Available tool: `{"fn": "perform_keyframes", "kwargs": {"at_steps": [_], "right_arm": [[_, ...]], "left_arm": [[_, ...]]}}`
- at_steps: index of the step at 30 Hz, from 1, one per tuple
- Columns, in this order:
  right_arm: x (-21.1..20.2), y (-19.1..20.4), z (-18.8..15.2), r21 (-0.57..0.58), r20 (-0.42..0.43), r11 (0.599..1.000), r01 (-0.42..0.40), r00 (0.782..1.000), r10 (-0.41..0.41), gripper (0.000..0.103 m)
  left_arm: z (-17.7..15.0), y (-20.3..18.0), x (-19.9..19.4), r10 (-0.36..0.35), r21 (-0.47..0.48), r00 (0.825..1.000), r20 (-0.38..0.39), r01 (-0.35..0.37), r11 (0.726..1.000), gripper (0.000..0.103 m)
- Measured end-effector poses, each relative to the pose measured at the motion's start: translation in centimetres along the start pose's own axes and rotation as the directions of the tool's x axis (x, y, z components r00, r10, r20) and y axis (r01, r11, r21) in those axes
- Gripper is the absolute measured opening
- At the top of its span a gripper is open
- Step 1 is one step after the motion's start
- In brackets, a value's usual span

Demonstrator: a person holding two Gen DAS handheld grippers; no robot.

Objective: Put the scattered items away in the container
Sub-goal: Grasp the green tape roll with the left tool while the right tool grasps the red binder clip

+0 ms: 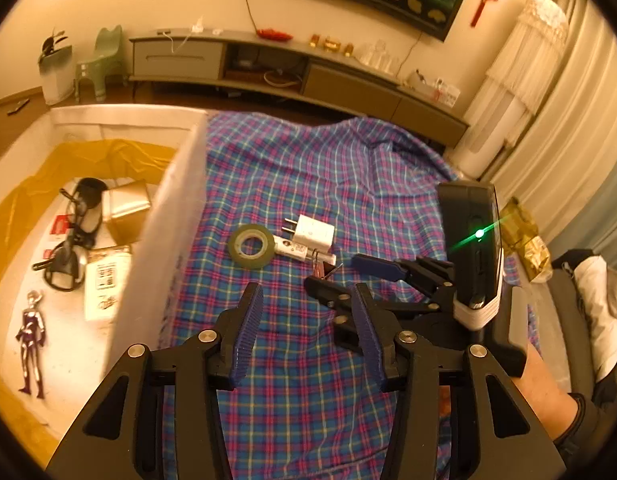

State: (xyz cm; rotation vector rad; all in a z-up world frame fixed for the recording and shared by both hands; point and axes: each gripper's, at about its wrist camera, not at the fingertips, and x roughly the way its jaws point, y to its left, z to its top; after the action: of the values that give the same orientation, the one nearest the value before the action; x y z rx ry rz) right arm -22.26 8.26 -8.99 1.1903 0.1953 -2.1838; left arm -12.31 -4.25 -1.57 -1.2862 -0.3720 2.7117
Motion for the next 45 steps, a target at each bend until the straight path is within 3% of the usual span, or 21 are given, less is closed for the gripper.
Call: {"fn": "perform_keyframes", "kwargs": {"at_steps": [1, 3, 7, 9, 16, 25, 29, 33, 37, 38, 39, 40, 45], "right_arm": [[0.3, 0.0, 0.0, -0.011, -0.005, 1.0, 0.003, 1.0, -0.003, 0.062], [0.9, -0.1, -0.2, -0.029, -0.019, 0.999, 0.013, 1.0, -0.013, 0.042], [0.6, -0.9, -0.5, -0.043, -0.005, 0.999, 0.012, 1.0, -0.012, 0.041], [0.3, -1.3, -0.7, -0.063, -0.02, 0.998, 0.017, 1.0, -0.018, 0.011], [-0.9, -4.1, -1.7, -0.029, -0.04, 0.999, -0.015, 0.999, 0.014, 0.011], [-1.6, -3.3, -1.2, -0.033, -0.02, 0.998, -0.058, 0.998, 0.058, 0.013], [-1.2, -3.5, -1.3, -0.021, -0.004, 0.999, -0.047, 0.999, 0.047, 0.051], [-0.6, -3.7, -0.9, -0.003, 0.006, 0.999, -0.051, 0.999, 0.051, 0.06], [0.5, -3.3, -0.5, -0.005, -0.006, 0.999, -0.054, 0.999, 0.054, 0.061], [0.8, -3.1, -0.4, -0.008, -0.014, 0.998, -0.056, 0.998, 0.056, 0.057], [1.1, -2.9, -0.4, -0.012, -0.022, 0.999, -0.048, 0.999, 0.048, 0.042], [1.3, -2.8, -0.4, -0.017, -0.027, 0.999, -0.039, 0.999, 0.038, 0.033], [1.1, -3.1, -0.7, -0.02, -0.025, 0.999, -0.034, 0.999, 0.034, 0.029]], "left_arm": [[0.1, 0.0, 0.5, 0.006, 0.0, 1.0, -0.006, -0.006, 1.0, 0.049], [0.4, -0.2, 1.9, 0.018, 0.002, 0.999, -0.029, -0.018, 1.0, 0.05], [1.2, 0.2, 5.0, 0.074, -0.006, 0.995, -0.064, -0.074, 0.997, 0.05], [1.5, 0.7, 6.4, 0.107, -0.013, 0.991, -0.079, -0.109, 0.994, 0.05], [1.7, 1.8, 10.5, 0.21, 0.0, 0.971, -0.113, -0.211, 0.977, 0.051], [2.2, 2.1, 12.1, 0.223, -0.006, 0.972, -0.073, -0.224, 0.975, 0.052], [2.7, 2.4, 12.6, 0.207, 0.0, 0.977, -0.053, -0.207, 0.978, 0.052], [3.2, 2.6, 13.0, 0.211, 0.006, 0.977, -0.037, -0.211, 0.977, 0.052], [3.7, 2.6, 13.7, 0.215, 0.0, 0.976, -0.032, -0.215, 0.977, 0.055], [3.7, 2.6, 13.7, 0.212, -0.006, 0.977, -0.035, -0.212, 0.977, 0.055], [3.8, 2.7, 13.7, 0.21, -0.012, 0.977, -0.039, -0.21, 0.978, 0.053], [3.8, 2.7, 13.7, 0.208, -0.014, 0.977, -0.044, -0.209, 0.978, 0.051], [3.5, 2.5, 13.4, 0.2, 0.004, 0.978, -0.059, -0.2, 0.98, 0.049]]}}
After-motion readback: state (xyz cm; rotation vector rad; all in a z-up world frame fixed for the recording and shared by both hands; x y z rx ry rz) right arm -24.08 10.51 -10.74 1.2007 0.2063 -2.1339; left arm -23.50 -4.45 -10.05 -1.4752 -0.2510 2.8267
